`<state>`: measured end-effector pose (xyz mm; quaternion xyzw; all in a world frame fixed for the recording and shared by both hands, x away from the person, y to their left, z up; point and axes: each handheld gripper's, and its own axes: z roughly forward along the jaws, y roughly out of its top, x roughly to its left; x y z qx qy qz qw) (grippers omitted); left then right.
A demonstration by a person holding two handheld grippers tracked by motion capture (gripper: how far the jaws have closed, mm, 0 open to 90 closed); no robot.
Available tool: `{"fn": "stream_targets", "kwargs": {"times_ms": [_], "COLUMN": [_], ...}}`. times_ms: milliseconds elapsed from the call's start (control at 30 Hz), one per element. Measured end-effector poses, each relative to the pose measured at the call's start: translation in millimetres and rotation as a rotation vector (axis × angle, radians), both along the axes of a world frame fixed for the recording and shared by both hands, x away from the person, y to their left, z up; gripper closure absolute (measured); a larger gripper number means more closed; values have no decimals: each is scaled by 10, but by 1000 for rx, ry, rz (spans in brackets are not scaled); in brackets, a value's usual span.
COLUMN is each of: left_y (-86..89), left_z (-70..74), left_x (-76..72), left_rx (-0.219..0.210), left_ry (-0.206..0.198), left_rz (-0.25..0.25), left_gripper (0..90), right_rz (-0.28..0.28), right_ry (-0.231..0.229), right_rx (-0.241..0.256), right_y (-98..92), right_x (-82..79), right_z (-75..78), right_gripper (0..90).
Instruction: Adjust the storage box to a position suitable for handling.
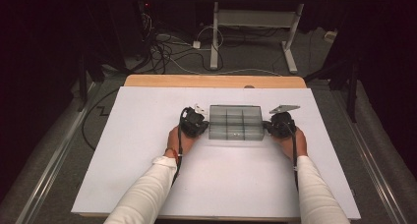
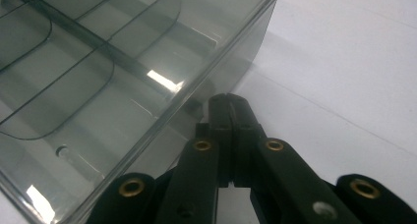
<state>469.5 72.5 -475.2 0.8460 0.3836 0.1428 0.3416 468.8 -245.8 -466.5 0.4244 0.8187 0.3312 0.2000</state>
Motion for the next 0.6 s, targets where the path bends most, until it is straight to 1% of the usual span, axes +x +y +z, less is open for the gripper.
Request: {"fn": "stream_targets", "kwargs": {"times_ms": [100,133,200,233,267,300,367,400,433,467,500,533,567,600], "left_y": [38,62,127,154,203,203,256,323,352,352,370,416,416,444], "left_z": [3,-2,-11,-11,-27,-27,-41,-37,-32,-32,-29,-25,-25,-22], "left_x": [-20,-30,-55,-63,-100,-100,-154,-195,-221,-221,-252,-304,-304,-328], "left_rx": [2,-6,-18,-17,-46,-46,-58,-51,-25,-25,-7,6,6,16], "left_ry": [1,1,0,1,-2,-2,-10,-4,-10,-10,-22,-25,-25,-24], "left_rz": [-1,4,13,14,34,34,38,31,18,18,10,-1,-1,-11], "left_gripper": [880,880,880,880,880,880,880,881,881,880,880,880,881,881], "right_rz": [3,13,15,34,36,36,46,49,58,58,59,65,65,70], "right_ry": [-1,-1,-2,-7,-8,-8,-20,-32,-32,-32,-32,-30,-30,-31], "right_rx": [1,-7,-10,-22,-26,-26,-54,-57,-54,-54,-52,-38,-38,-33], "right_y": [26,70,98,160,195,195,268,324,342,342,365,397,397,413], "right_x": [-14,-35,-49,-79,-94,-94,-135,-175,-190,-190,-212,-249,-249,-269], "right_z": [-2,-1,0,1,2,2,10,-1,-3,-3,-5,-14,-14,-19], "right_gripper": [900,900,900,900,900,900,900,900,900,900,900,900,900,900]}}
